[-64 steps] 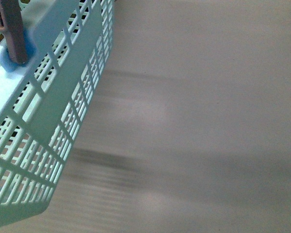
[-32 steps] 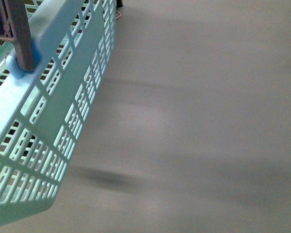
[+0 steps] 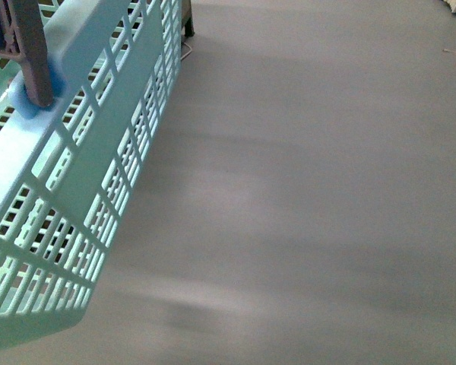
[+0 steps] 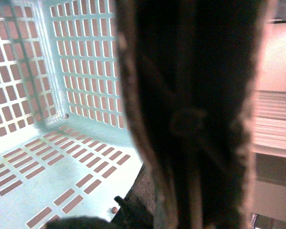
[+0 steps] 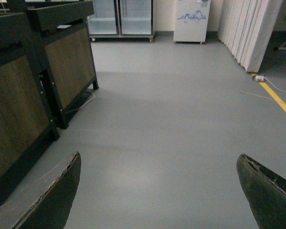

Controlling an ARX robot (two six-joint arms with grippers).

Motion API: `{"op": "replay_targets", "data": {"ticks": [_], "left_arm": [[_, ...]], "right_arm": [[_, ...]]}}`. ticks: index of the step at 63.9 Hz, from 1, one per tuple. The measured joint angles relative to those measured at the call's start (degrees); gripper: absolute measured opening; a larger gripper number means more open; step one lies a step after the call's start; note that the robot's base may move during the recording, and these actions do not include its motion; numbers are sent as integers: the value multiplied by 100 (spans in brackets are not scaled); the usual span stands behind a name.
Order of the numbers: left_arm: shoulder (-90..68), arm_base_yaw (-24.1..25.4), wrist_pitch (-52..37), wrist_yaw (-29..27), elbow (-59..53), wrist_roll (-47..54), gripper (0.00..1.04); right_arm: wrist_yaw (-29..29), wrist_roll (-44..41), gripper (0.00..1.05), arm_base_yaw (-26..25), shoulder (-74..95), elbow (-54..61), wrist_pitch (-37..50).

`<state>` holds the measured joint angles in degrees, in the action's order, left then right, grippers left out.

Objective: Pick lemon and mango into basket

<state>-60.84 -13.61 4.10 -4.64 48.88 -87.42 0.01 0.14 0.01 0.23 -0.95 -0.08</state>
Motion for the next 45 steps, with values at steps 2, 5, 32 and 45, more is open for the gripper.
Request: {"op": "replay_targets", "data": {"ticks": [2, 5, 32, 45], "left_arm": [[0, 0, 0, 0, 2, 0, 5], [0, 0, 0, 0, 4, 2, 5], [0, 0, 0, 0, 7, 13, 5], [0, 0, 0, -2, 7, 13, 5]], "right_arm": [[-2, 0, 96, -2, -2, 0, 0], [0, 2, 96, 0, 0, 0, 0], [0, 2, 96, -2, 0, 0, 0], [0, 0, 96, -2, 0, 0, 0]]}}
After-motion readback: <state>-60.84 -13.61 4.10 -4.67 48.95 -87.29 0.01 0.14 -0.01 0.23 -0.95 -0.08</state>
